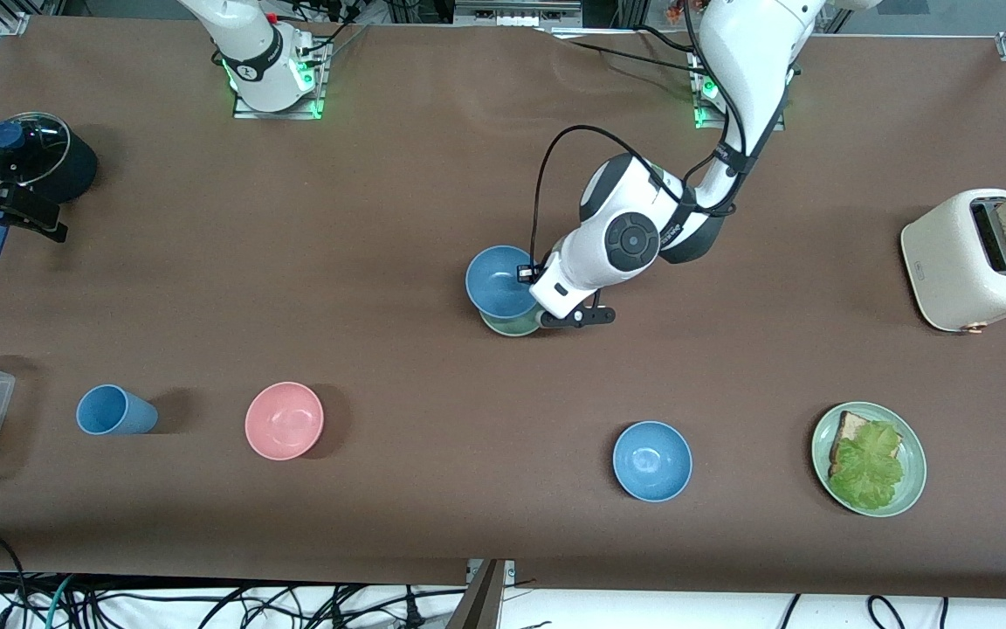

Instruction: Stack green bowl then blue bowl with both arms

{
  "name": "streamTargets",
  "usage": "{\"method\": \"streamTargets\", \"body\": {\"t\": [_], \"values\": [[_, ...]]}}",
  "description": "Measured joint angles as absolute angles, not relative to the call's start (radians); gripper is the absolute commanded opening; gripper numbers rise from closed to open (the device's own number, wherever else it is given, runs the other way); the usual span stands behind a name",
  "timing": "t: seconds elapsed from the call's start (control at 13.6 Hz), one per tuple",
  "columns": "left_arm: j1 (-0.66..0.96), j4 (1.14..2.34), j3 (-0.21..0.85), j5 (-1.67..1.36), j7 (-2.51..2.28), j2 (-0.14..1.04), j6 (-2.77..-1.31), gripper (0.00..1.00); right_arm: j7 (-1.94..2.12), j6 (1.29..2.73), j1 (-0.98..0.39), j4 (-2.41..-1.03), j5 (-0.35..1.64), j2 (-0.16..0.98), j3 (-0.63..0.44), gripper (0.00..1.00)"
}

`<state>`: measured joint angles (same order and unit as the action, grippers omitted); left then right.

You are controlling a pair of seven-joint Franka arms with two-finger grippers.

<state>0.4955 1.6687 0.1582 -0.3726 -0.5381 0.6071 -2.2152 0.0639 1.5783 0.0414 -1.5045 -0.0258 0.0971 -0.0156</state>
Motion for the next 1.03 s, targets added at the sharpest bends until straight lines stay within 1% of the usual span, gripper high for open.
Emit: {"method": "streamTargets", "body": {"t": [0.74, 0.81, 0.89, 0.96, 1.03], "values": [[0.497, 1.653, 0.123, -0.372, -0.538, 0.621, -2.226, 0.0, 0.064, 1.578, 0.041, -1.505, -0.026, 0.097, -0.014, 0.99], [0.497, 1.653, 0.123, -0.372, -0.538, 0.623, -2.226, 0.08, 0.064, 1.578, 0.041, -1.505, -0.026, 0.097, -0.014, 0.99], [0.497, 1.653, 0.123, -0.372, -0.538, 0.625, -2.225, 0.68, 0.064, 1.578, 0.041, -1.505, -0.026, 0.097, -0.014, 0.99], [0.497, 1.653, 0.123, -0.372, -0.538, 0.625, -2.224, 1.0, 0.064, 1.578, 0.041, -1.505, -0.026, 0.097, -0.014, 0.99], [0.498, 1.653, 0.123, -0.372, -0.538, 0.625, -2.224, 1.0, 0.064, 1.578, 0.041, -1.505, -0.026, 0.097, -0.014, 0.99]]}}
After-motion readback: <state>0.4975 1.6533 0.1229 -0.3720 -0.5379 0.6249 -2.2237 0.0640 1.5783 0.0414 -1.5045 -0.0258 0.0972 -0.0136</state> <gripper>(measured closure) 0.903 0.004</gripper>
